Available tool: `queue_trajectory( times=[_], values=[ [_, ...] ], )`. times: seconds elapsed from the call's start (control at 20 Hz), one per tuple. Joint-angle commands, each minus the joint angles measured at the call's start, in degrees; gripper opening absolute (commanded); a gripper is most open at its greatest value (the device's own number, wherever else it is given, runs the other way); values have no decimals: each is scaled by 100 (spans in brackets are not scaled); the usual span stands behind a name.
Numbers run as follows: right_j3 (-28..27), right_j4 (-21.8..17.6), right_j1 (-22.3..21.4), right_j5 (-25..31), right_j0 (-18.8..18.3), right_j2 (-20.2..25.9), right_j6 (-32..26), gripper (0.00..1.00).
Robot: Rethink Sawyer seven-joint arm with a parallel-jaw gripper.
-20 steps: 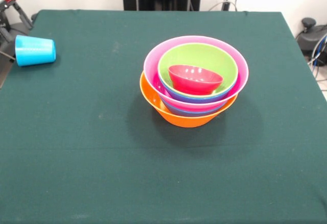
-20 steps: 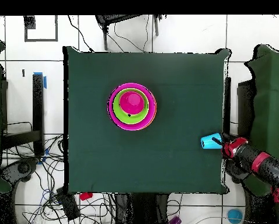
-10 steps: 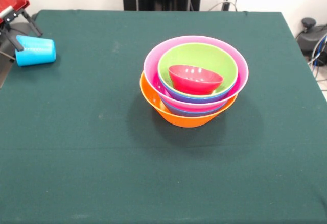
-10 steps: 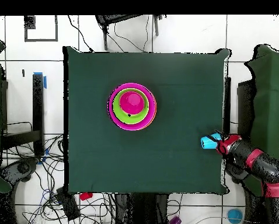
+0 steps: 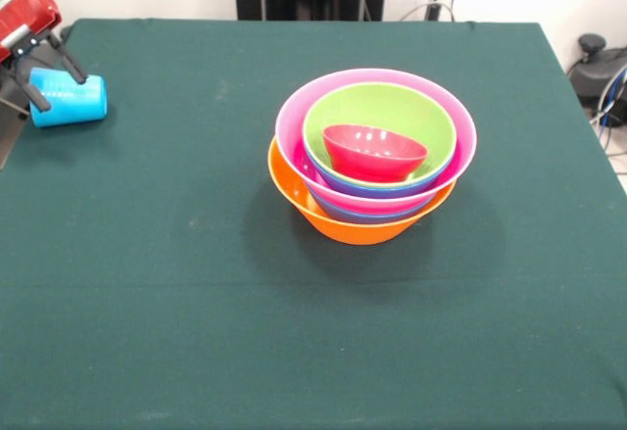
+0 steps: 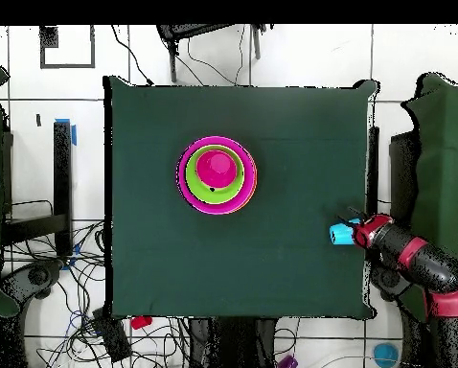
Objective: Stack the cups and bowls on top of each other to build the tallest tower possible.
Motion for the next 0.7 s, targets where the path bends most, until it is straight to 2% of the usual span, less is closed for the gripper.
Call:
queue_trajectory(
  times=[0.05,0.3,0.7],
  values=[
    [-747,-230,113,-48,520,-162,-1900,100],
    [-764,-178,87,-11,447,-248,-1773,100],
    [-129,-381,-196,24,-83,-499,-1723,100]
  ],
)
